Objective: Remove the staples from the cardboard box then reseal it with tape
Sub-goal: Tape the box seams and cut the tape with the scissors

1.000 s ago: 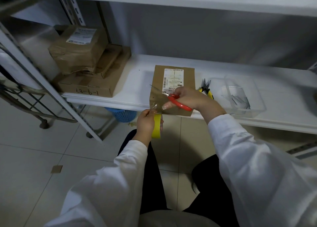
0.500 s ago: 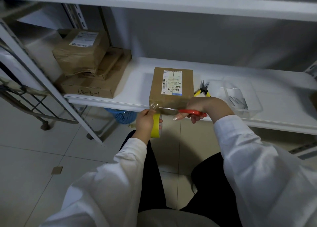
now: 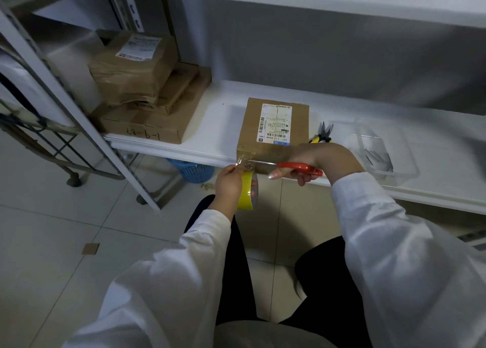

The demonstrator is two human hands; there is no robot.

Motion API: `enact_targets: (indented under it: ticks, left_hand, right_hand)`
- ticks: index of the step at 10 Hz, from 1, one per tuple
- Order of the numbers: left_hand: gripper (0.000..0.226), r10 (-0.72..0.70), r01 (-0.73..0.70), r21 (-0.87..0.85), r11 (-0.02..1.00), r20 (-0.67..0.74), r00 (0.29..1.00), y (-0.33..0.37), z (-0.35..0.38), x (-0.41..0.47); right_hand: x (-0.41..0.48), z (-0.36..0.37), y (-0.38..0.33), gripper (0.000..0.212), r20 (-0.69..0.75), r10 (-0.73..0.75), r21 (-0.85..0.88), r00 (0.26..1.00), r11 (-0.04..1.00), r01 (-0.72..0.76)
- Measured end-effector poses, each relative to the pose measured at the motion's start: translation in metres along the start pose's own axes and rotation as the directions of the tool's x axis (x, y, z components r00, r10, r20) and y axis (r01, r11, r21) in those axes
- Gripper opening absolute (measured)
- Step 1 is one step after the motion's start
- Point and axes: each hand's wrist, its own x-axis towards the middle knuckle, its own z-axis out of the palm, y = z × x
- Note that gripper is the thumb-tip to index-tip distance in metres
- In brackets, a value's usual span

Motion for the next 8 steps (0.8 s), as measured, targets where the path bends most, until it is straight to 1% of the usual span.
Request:
enact_targets:
  ticks: [2, 3, 4, 5, 6, 7, 8]
  left_hand:
    - [0.021, -0.027, 0.028, -0.011, 1.0, 0.039, 0.999, -0.002, -0.003, 0.006]
    - [0.016, -0.002, 0.0, 0.05, 0.999, 0.052, 0.999, -0.001, -0.003, 0.009]
    - [0.015, 0.013, -0.017, 0.089, 0.996, 0.045, 0.999, -0.007, -0.003, 0.014]
    - [0.007, 0.069, -0.07, 0.04, 0.997, 0.032, 0.997, -0.005, -0.005, 0.007]
    - [0.012, 0.074, -0.075, 0.018, 0.997, 0.052, 0.996, -0.004, -0.005, 0.003]
    - [0.013, 0.045, -0.048, 0.052, 0.997, 0.066, 0.997, 0.001, -0.002, 0.004]
    - [0.018, 0.026, -0.032, 0.122, 0.992, 0.048, 0.999, 0.005, -0.001, 0.004]
  right_hand:
    - [-0.007, -0.005, 0.0, 0.043, 0.005, 0.058, -0.005, 0.998, 0.998, -0.058]
    - [-0.003, 0.0, -0.003, 0.048, 0.022, 0.051, 0.037, 0.998, 0.998, -0.052]
    - [0.007, 0.003, -0.007, 0.061, -0.016, 0.053, 0.032, 0.998, 0.998, -0.053]
    - [0.006, 0.008, -0.018, 0.061, -0.004, 0.06, 0.002, 0.998, 0.998, -0.06]
    - [0.003, 0.011, -0.025, 0.051, -0.041, 0.024, -0.028, 0.999, 0.999, -0.025]
    - [0.005, 0.013, -0.027, 0.053, -0.099, -0.001, -0.12, 0.995, 0.993, -0.011]
    - [0.008, 0.014, -0.026, 0.054, -0.184, -0.017, -0.21, 0.983, 0.977, -0.022]
